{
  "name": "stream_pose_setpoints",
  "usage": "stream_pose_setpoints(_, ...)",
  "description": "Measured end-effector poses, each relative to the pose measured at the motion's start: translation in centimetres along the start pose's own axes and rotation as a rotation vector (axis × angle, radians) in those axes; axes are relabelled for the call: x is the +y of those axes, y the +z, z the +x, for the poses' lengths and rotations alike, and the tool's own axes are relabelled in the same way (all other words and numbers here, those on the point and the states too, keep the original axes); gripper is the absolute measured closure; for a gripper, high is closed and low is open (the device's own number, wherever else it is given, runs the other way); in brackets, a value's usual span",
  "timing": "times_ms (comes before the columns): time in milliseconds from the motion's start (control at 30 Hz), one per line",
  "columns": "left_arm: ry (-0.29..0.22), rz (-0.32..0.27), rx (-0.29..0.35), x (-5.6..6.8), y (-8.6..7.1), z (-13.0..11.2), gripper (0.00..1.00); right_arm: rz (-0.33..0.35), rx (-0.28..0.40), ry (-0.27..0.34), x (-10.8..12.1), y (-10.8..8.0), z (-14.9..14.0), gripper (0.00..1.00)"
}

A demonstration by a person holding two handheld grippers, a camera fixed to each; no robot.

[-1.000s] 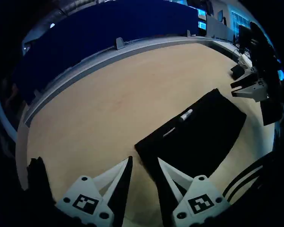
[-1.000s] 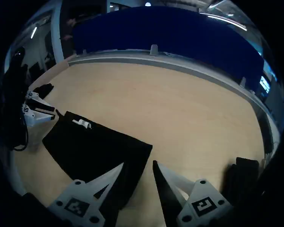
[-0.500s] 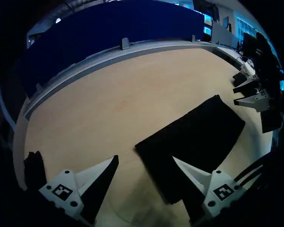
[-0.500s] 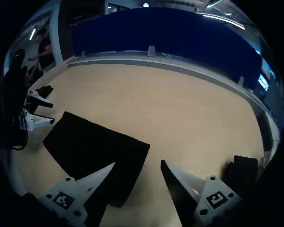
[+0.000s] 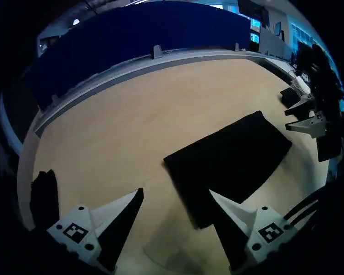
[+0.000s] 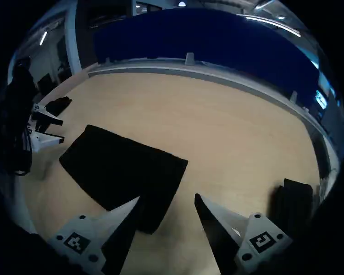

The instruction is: Fold towel

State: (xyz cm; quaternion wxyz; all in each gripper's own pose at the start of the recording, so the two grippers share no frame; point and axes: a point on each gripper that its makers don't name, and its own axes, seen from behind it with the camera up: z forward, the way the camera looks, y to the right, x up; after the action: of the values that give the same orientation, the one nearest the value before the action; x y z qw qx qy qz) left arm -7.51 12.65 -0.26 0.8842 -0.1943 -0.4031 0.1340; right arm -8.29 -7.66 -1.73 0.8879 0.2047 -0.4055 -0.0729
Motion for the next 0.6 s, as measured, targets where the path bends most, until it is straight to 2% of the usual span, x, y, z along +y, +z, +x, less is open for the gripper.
stream_pose_setpoints(333, -0.072, 0.035, -0.015, 0.8, -2.9, -3.4, 0.05, 0.031, -0.026, -0.037, -1.0, -1.6, -2.2, 0.18)
stream_pose_setpoints(600, -0.116, 0.057, -0.020, 1.3, -4.8, -5.2, 0.05, 0.051, -0.043, -0.076, -1.5, -2.3, -3.3, 0.18)
